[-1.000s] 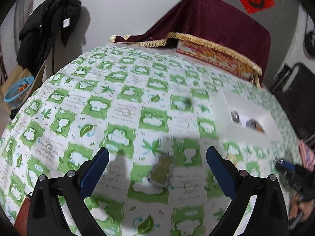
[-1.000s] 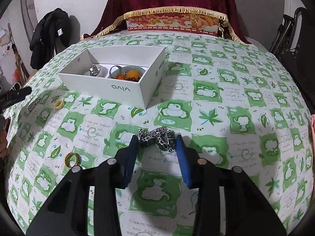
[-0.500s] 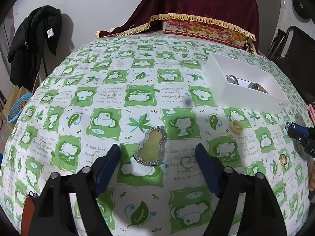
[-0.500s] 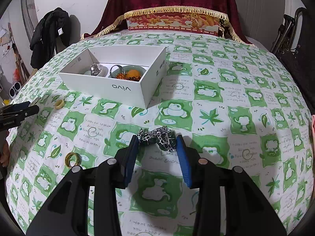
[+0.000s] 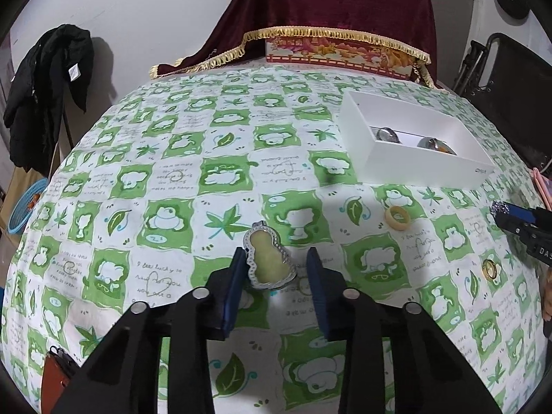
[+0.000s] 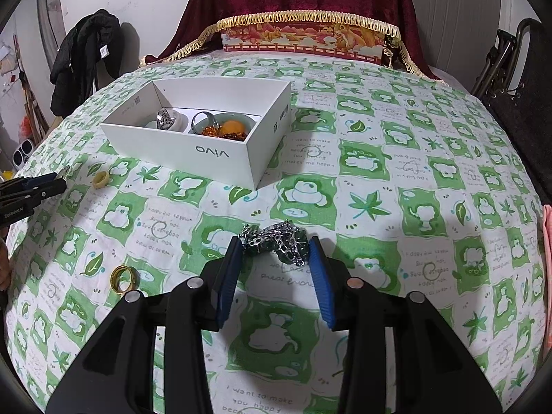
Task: Organize jewelry
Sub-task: 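Grasp the silver-framed gourd pendant with left tool while right tool grasps the dark chain bracelet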
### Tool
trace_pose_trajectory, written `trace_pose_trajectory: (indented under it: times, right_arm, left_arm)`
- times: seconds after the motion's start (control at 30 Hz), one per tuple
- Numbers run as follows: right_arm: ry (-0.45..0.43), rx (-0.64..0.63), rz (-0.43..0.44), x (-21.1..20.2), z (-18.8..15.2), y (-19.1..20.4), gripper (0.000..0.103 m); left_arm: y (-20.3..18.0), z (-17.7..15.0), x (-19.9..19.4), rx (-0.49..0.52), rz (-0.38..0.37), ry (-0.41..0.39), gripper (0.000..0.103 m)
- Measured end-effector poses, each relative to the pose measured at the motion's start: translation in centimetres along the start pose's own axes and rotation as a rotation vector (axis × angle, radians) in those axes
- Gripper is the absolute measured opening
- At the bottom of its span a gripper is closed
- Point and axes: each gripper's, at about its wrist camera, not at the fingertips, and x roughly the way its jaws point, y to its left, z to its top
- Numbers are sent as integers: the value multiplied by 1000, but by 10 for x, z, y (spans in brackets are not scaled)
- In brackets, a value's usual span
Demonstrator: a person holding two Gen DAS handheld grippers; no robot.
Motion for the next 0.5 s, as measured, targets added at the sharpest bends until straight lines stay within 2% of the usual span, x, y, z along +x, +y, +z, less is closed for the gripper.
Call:
trace_pose_trajectory:
  times: [0.27, 0.43, 0.47, 0.5]
  right_arm:
    - [0, -3, -3, 0, 0, 0, 39]
    - [-8, 6, 1, -2, 0, 0, 36]
    - [-13, 6, -1, -2, 0, 0, 30]
    - [-16, 7, -4, -3, 0, 0, 15]
  left_arm:
    - [-4, 0, 1, 20, -13, 2, 31]
    - [0, 1, 1, -6, -24, -4, 30]
    - [1, 1, 0, -16, -24, -9, 30]
    - [3, 1, -1, -19, -27, -14, 30]
